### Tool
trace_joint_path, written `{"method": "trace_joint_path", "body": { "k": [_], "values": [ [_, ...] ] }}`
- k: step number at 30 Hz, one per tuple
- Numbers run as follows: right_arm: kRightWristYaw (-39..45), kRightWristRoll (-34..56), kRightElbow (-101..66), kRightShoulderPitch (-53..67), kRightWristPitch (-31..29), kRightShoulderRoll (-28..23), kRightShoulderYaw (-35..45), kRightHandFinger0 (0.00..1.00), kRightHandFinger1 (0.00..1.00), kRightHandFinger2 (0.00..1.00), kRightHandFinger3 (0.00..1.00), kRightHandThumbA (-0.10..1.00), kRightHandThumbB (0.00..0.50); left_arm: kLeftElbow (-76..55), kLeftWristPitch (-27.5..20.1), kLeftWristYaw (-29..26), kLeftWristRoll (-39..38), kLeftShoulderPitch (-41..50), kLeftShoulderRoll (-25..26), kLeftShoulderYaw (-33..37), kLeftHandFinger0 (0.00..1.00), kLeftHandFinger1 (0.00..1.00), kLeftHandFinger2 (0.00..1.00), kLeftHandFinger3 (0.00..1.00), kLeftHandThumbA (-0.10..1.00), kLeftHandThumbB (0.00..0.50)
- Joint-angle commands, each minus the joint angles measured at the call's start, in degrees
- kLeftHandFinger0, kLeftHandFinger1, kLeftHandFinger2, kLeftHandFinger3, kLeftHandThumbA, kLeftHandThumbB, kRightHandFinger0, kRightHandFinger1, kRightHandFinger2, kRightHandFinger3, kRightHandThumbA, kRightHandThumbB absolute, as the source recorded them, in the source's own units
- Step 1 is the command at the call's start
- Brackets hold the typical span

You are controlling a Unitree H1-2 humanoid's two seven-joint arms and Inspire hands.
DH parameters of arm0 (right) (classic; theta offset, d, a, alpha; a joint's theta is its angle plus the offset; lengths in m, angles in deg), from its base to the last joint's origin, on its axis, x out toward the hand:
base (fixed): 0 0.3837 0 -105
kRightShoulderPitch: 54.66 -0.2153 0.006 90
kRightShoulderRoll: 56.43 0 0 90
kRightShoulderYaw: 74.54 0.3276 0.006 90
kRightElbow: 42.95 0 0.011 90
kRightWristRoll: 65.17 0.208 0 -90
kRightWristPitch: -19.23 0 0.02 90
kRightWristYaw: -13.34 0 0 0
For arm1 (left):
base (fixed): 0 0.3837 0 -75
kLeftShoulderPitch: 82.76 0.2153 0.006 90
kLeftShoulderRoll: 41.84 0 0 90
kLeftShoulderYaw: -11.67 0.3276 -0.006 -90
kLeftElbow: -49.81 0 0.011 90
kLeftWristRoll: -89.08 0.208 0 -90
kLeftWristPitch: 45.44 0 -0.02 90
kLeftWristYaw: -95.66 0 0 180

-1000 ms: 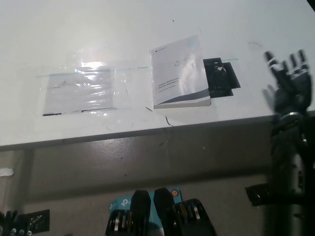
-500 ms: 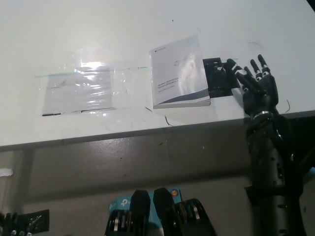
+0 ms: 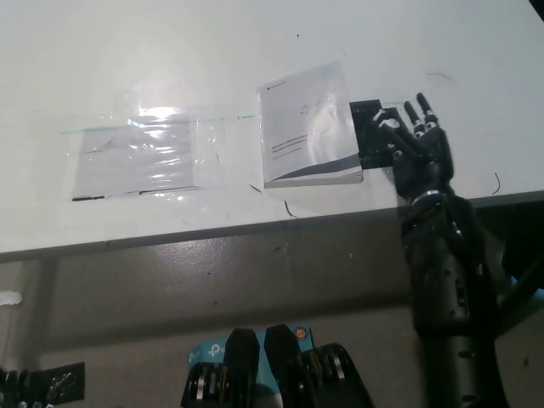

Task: The robot uses its right hand to slide under the cover of the book kept in the middle of the desk and open it

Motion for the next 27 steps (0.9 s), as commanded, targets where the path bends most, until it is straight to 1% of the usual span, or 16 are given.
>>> {"method": "trace_joint_path", "body": {
  "k": [1,4,5,6,7,11,13,15,16,18,19,21,23,25,26,27],
  "values": [
    [2.0,0.3,0.1,-2.4,-1.7,1.5,-0.6,0.97,1.0,1.0,1.0,1.0,0.204,-1.1,-1.1,-1.3,-0.8,0.0,0.3,0.0,0.78,0.77,0.9,0.92,0.67,0.0],
    [2.1,1.8,0.5,-2.0,-2.2,2.9,0.7,0.98,1.0,1.0,1.0,1.0,0.225,-0.6,-0.4,-1.7,-1.3,-0.1,0.6,-0.3,0.72,0.74,0.88,0.9,0.64,0.003],
    [2.4,2.5,0.8,-2.0,-2.4,3.3,1.2,1.0,1.0,1.0,1.0,1.0,0.244,-0.3,-0.6,-1.4,-1.3,-0.1,0.7,-0.2,0.72,0.74,0.87,0.9,0.64,0.0],
    [2.9,3.7,1.0,-2.1,-2.5,3.9,2.0,1.0,1.0,1.0,1.0,1.0,0.264,-0.1,-1.0,-1.5,-1.3,-0.3,0.6,-0.3,0.71,0.72,0.85,0.82,0.65,0.0],
    [2.8,4.1,1.2,-2.1,-2.6,4.3,2.4,1.0,1.0,1.0,1.0,1.0,0.272,0.2,-1.3,-1.6,-1.2,-0.4,0.6,-0.3,0.7,0.71,0.83,0.8,0.66,0.0],
    [3.2,4.4,1.7,-2.1,-3.2,5.0,3.2,1.0,1.0,1.0,1.0,1.0,0.287,-0.1,-1.1,-2.2,-1.3,-0.4,0.6,-0.2,0.72,0.73,0.84,0.79,0.7,0.0],
    [3.2,5.0,1.7,-2.0,-2.9,5.5,3.6,1.0,1.0,1.0,1.0,1.0,0.308,-0.3,-1.1,-1.8,-1.6,-0.3,0.5,-0.2,0.72,0.75,0.86,0.84,0.7,0.003],
    [3.1,5.2,1.6,-1.9,-2.7,5.7,3.8,1.0,1.0,1.0,1.0,1.0,0.301,-0.3,-0.9,-1.8,-1.8,-0.2,0.4,-0.3,0.71,0.74,0.85,0.84,0.69,0.004],
    [3.0,5.2,1.5,-1.9,-2.6,5.8,3.9,1.0,1.0,1.0,1.0,1.0,0.3,-0.2,-1.0,-1.8,-1.8,-0.3,0.5,-0.3,0.7,0.74,0.85,0.82,0.69,0.009],
    [3.2,5.4,1.8,-2.0,-2.4,5.8,3.9,1.0,1.0,1.0,1.0,1.0,0.283,-0.3,-1.1,-0.9,-1.8,-0.2,0.5,0.1,0.76,0.8,0.92,0.91,0.71,0.0],
    [3.2,5.4,1.9,-1.9,-2.4,5.9,3.9,1.0,1.0,1.0,1.0,1.0,0.282,-0.4,-1.2,-0.5,-2.1,-0.1,0.5,0.0,0.78,0.81,0.92,0.92,0.7,0.0],
    [3.7,5.7,2.2,-1.5,-2.6,6.0,3.9,1.0,1.0,1.0,1.0,1.0,0.278,-1.2,-1.0,-1.4,-2.1,-0.1,0.1,-0.2,0.77,0.78,0.91,0.94,0.7,0.008],
    [4.3,5.7,2.7,-1.4,-3.0,6.0,3.8,1.0,1.0,1.0,1.0,1.0,0.276,-0.9,-1.2,-1.9,-1.9,-0.2,0.2,-0.2,0.75,0.76,0.88,0.92,0.69,0.012],
    [3.6,5.6,3.2,-1.5,-2.9,6.3,4.0,1.0,1.0,1.0,1.0,1.0,0.283,-1.1,-1.4,-1.7,-1.7,0.0,0.1,0.0,0.76,0.76,0.88,0.91,0.68,0.0],
    [3.8,5.5,4.1,-1.8,-3.4,6.4,3.8,1.0,1.0,1.0,1.0,1.0,0.297,-1.5,-1.1,-0.9,-1.8,0.4,0.1,0.3,0.79,0.8,0.92,0.97,0.69,0.0],
    [3.9,5.5,4.2,-1.8,-3.5,6.4,3.8,1.0,1.0,1.0,1.0,1.0,0.298,-1.6,-1.0,-0.9,-1.8,0.5,0.2,0.3,0.79,0.8,0.93,0.97,0.7,0.0]
  ]
}}
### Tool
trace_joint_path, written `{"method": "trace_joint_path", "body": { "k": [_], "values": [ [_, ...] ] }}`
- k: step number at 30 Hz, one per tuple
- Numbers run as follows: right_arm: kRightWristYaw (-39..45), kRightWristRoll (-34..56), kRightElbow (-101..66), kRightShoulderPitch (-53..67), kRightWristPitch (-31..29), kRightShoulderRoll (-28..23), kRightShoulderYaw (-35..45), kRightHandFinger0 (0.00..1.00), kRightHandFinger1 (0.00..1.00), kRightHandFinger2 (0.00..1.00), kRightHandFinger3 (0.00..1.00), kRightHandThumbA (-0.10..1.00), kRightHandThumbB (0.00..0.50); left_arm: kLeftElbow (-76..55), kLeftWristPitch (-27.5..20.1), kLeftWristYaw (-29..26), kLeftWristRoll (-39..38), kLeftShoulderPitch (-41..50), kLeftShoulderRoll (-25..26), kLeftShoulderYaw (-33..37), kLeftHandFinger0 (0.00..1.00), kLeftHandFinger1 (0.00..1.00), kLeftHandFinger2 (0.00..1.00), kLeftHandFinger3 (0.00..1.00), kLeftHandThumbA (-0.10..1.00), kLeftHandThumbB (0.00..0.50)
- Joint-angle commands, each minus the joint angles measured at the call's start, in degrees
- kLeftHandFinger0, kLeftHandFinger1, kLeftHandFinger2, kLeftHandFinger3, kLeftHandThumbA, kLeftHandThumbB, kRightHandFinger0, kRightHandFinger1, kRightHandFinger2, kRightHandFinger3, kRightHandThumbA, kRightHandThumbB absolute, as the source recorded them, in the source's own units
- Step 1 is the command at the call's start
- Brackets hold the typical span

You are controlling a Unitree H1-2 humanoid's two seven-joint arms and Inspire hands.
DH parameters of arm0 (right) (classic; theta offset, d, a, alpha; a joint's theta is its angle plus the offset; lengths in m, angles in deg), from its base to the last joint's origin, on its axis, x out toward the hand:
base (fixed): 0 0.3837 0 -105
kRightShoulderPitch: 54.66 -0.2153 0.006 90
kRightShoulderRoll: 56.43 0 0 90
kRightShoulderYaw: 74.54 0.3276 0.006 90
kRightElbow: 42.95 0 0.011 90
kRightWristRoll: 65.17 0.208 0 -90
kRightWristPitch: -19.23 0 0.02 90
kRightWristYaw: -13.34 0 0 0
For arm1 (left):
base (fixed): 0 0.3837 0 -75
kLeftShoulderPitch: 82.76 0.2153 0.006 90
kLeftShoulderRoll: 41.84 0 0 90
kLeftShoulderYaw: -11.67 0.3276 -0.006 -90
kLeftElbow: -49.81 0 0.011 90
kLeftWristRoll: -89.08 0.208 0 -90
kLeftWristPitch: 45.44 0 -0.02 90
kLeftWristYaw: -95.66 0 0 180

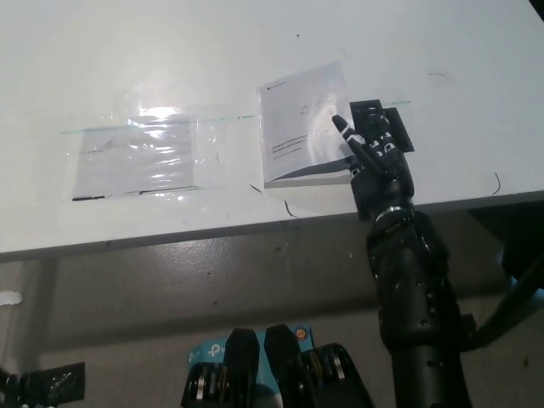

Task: The robot uses its right hand to slide under the cover of the book kept in the middle of the desk and open it

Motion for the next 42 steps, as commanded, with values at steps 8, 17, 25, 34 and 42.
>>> {"method": "trace_joint_path", "body": {
  "k": [8,17,25,34,42],
  "values": [
    [1.6,1.3,3.3,-3.5,-3.4,2.9,-0.2,0.89,1.0,1.0,1.0,1.0,0.295,-1.5,-0.9,0.6,-0.4,0.6,0.8,0.9,0.8,0.82,0.92,1.0,0.71,0.004],
    [1.3,-1.8,7.2,-7.6,-4.5,4.4,-3.1,0.82,0.97,0.97,1.0,1.0,0.338,-3.4,0.4,-1.2,-0.8,1.0,0.4,0.6,0.8,0.82,0.91,0.97,0.7,0.0],
    [1.6,-3.4,8.1,-12.3,-3.7,4.2,-6.0,0.85,0.99,0.99,1.0,1.0,0.333,-4.7,1.1,-1.9,0.3,1.5,0.5,1.5,0.82,0.83,0.92,1.0,0.73,0.0],
    [2.6,-7.5,8.9,-14.4,-3.1,2.6,-10.6,0.81,0.97,1.0,1.0,1.0,0.298,-4.1,1.5,-2.4,0.6,1.7,1.0,1.6,0.84,0.84,0.95,1.0,0.73,0.003],
    [5.0,-12.2,9.9,-12.3,-2.4,0.5,-17.2,0.74,0.94,0.98,1.0,1.0,0.257,-5.2,1.8,-1.8,-0.2,1.8,1.2,2.1,0.88,0.88,0.96,1.0,0.8,0.0]
  ]
}}
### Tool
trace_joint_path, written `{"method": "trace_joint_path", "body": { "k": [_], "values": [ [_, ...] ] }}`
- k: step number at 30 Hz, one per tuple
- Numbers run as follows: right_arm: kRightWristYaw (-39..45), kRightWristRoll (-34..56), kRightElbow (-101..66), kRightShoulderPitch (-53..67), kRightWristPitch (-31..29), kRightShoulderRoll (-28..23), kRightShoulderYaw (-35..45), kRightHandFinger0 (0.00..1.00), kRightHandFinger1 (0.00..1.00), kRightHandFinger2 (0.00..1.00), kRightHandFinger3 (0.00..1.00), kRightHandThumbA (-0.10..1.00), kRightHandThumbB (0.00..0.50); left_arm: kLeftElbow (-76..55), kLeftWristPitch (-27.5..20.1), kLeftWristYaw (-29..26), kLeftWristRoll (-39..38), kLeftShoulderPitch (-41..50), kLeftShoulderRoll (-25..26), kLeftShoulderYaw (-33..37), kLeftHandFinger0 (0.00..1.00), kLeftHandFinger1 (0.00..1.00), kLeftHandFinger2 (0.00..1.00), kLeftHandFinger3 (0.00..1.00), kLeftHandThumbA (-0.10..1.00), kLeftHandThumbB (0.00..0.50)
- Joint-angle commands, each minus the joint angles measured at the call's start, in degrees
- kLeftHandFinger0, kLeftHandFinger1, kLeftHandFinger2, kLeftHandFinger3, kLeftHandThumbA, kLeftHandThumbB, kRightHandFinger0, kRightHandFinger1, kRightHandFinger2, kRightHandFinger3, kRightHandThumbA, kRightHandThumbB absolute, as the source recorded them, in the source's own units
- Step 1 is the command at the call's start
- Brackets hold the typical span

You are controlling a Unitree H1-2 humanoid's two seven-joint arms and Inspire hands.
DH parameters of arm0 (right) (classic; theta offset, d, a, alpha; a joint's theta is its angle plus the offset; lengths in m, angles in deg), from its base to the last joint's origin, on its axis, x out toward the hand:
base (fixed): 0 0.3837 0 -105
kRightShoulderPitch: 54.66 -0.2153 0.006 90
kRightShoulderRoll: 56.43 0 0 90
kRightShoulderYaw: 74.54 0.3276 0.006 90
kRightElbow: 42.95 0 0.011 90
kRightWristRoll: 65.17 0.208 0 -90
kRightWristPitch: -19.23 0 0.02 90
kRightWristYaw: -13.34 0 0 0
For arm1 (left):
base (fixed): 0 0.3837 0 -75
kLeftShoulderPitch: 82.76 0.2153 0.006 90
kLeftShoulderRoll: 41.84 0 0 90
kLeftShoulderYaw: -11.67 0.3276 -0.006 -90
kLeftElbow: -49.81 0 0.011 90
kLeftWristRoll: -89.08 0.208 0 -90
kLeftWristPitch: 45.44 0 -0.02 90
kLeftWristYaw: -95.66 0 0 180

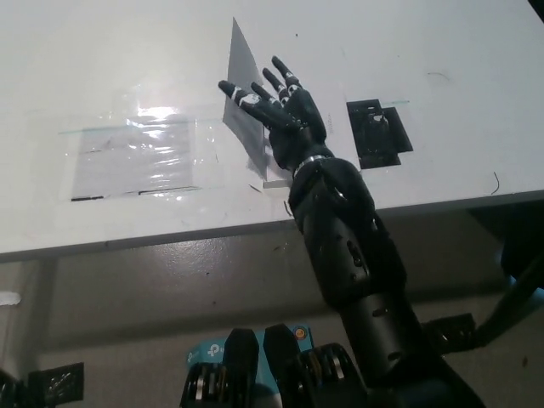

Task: The robot uses its right hand to slide under the cover of the book kept in the middle of the desk and open it

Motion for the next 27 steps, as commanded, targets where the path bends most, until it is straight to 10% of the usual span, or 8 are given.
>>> {"method": "trace_joint_path", "body": {
  "k": [1,4,11,22,27],
  "values": [
    [3.0,-4.3,1.2,-0.7,-0.9,-0.6,-2.9,0.75,0.93,0.97,1.0,1.0,0.26,-1.5,0.4,-1.2,-0.1,-0.7,1.3,0.4,0.87,0.86,0.93,1.0,0.8,0.0],
    [3.1,-4.4,3.3,-0.1,-1.7,-0.5,-3.0,0.76,0.94,0.99,1.0,1.0,0.241,-0.6,0.0,-1.4,0.7,-0.9,1.8,1.1,0.8,0.78,0.82,0.93,0.75,0.0],
    [2.1,-5.6,9.7,1.1,-5.1,0.2,-1.9,0.72,0.93,0.96,1.0,1.0,0.324,1.7,-1.1,-0.5,1.1,-2.5,3.0,2.1,0.9,0.85,0.9,0.95,0.82,0.0],
    [4.1,-10.5,17.4,-1.9,-8.4,0.9,-5.8,0.64,0.86,0.93,1.0,1.0,0.301,1.7,-0.5,-1.3,1.2,-3.1,3.4,2.4,0.9,0.83,0.9,0.92,0.8,0.0],
    [2.6,-13.2,23.3,-7.5,-10.2,0.9,-7.7,0.63,0.77,0.83,1.0,1.0,0.416,0.7,-0.3,-1.0,1.5,-3.4,3.4,2.8,0.98,0.92,0.96,0.95,0.84,0.0]
  ]
}}
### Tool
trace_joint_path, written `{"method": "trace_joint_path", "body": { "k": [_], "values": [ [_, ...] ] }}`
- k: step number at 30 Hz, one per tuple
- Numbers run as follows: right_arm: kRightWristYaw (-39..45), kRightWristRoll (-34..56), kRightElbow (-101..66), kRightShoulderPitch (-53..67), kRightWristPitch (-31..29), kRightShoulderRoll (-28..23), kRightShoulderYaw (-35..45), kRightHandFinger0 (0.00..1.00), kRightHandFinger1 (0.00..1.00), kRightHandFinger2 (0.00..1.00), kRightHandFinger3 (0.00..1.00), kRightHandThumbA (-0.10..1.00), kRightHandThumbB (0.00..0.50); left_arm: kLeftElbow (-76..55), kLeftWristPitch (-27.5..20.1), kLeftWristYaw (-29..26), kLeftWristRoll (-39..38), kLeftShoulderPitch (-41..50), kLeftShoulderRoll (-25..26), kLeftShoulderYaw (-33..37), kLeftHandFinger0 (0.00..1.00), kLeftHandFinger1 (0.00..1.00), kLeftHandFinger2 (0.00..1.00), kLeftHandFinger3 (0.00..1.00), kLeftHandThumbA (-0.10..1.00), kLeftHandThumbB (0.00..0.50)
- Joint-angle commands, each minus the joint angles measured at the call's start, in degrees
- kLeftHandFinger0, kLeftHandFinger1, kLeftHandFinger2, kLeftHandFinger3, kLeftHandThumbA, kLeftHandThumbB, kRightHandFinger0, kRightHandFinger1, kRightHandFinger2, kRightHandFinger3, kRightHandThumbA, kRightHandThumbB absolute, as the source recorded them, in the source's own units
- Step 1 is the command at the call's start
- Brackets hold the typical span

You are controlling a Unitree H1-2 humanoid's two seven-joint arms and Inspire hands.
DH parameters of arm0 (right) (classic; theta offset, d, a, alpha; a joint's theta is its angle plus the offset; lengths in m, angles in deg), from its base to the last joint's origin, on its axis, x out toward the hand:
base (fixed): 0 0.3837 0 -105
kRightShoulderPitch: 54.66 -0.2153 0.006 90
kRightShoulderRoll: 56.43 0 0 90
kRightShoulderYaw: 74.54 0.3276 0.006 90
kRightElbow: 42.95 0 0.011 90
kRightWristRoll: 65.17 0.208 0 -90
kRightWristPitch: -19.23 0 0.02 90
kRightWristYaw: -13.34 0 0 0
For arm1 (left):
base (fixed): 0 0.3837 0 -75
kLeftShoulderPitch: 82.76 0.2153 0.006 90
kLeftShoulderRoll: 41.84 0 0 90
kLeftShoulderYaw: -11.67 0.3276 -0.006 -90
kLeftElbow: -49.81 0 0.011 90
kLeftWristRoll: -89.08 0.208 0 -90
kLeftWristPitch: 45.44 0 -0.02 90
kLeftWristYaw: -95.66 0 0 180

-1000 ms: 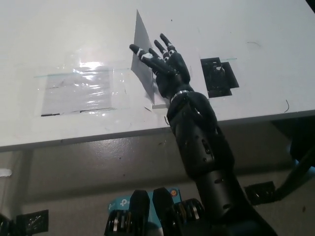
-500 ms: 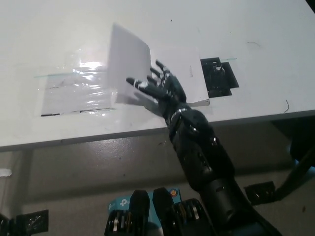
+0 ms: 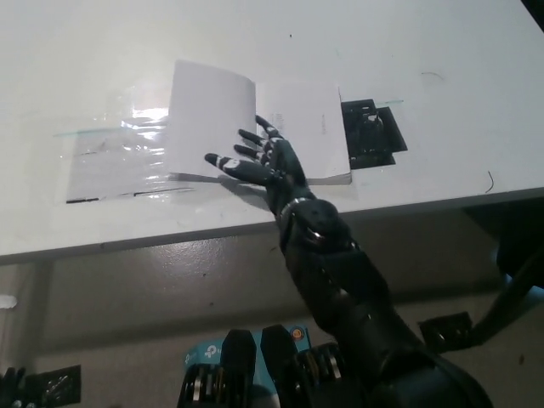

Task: The robot uses its right hand to slide under the cover of the book kept in the middle of the desk and open it

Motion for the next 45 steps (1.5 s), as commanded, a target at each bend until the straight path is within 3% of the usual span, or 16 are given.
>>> {"method": "trace_joint_path", "body": {
  "k": [1,5,7,8,13,17,20,23,26,28,32,33,35,37,42,45],
  "values": [
    [0.2,-4.8,3.3,-5.9,-2.4,1.4,-2.5,0.6,0.75,0.81,1.0,1.0,0.421,-1.4,0.0,-0.4,0.8,-1.6,1.8,0.9,0.96,0.89,0.95,0.95,0.85,0.0],
    [-0.5,-6.5,6.5,-8.8,-3.2,1.1,-3.8,0.59,0.74,0.79,1.0,1.0,0.443,-0.1,-0.3,-0.8,1.1,-2.3,2.5,1.1,0.89,0.84,0.89,0.92,0.8,0.0],
    [0.0,-7.2,8.1,-9.8,-2.7,0.7,-4.4,0.54,0.71,0.78,1.0,1.0,0.41,0.8,-0.9,-0.9,1.5,-2.5,2.8,1.4,0.88,0.82,0.9,0.95,0.84,0.0],
    [0.0,-7.1,8.8,-9.5,-3.1,0.5,-4.3,0.55,0.73,0.8,1.0,1.0,0.405,1.4,-0.9,-1.6,1.9,-2.8,3.0,1.5,0.81,0.75,0.84,0.91,0.82,0.005],
    [-0.8,-7.5,9.1,-8.6,-2.6,-0.1,-3.5,0.57,0.77,0.82,1.0,1.0,0.416,0.7,-0.9,-0.9,1.1,-2.4,2.7,1.3,0.88,0.83,0.89,0.94,0.83,0.0],
    [0.3,-8.1,5.8,-6.4,-2.0,-1.4,-3.4,0.61,0.8,0.84,1.0,1.0,0.369,1.8,-1.6,-1.3,0.8,-2.8,2.6,0.7,0.88,0.8,0.85,0.89,0.85,0.0],
    [1.3,-8.1,1.6,-4.8,0.8,-2.3,-3.3,0.65,0.82,0.87,1.0,1.0,0.372,1.2,-1.4,-1.0,1.1,-2.1,2.6,1.1,0.78,0.74,0.83,0.89,0.86,0.001],
    [2.6,-6.2,-11.6,0.2,6.8,-3.0,-2.0,0.61,0.81,0.86,1.0,1.0,0.367,-0.1,-1.0,-0.9,0.7,-1.5,2.3,0.9,0.89,0.83,0.9,0.96,0.89,0.0],
    [3.0,-5.7,-16.7,2.1,9.7,-3.1,-1.9,0.59,0.78,0.83,1.0,1.0,0.366,0.1,-1.0,-1.0,0.4,-1.3,2.1,0.5,0.89,0.83,0.89,0.96,0.89,0.0],
    [4.6,-2.1,-27.7,6.0,14.3,-3.7,0.0,0.58,0.79,0.85,1.0,1.0,0.352,0.5,-1.3,-0.3,-0.1,-1.3,1.9,0.4,0.95,0.87,0.92,1.0,0.93,0.0],
    [4.4,4.7,-41.8,10.1,20.7,-3.3,4.5,0.61,0.81,0.9,1.0,1.0,0.328,2.0,-1.8,-1.4,0.7,-1.3,1.9,0.3,0.84,0.77,0.86,0.95,0.88,0.0],
    [3.7,7.1,-47.1,11.6,22.9,-3.5,6.3,0.59,0.79,0.88,1.0,1.0,0.317,2.6,-2.2,-0.9,0.6,-1.3,2.0,0.3,0.84,0.78,0.87,0.92,0.93,0.0],
    [3.0,8.7,-50.3,12.7,24.3,-3.2,7.8,0.59,0.79,0.86,1.0,1.0,0.32,2.1,-2.1,-0.2,0.1,-0.9,1.7,0.1,0.89,0.83,0.9,0.94,0.96,0.0],
    [3.5,12.1,-55.2,15.0,25.2,-4.1,10.0,0.69,0.82,0.88,1.0,1.0,0.284,1.8,-2.4,0.0,0.8,-0.3,1.5,0.7,0.87,0.79,0.86,0.92,0.96,0.0],
    [3.0,14.7,-60.0,18.9,24.0,-6.0,14.4,0.69,0.83,0.92,1.0,1.0,0.254,1.4,-2.8,0.7,0.0,0.4,0.8,0.3,0.85,0.78,0.89,0.96,0.98,0.0],
    [2.3,16.0,-61.9,21.0,24.0,-7.0,17.4,0.69,0.85,0.91,1.0,1.0,0.276,1.6,-3.1,1.2,-0.1,0.6,0.7,0.3,0.85,0.8,0.9,0.96,0.95,0.0]
  ]
}}
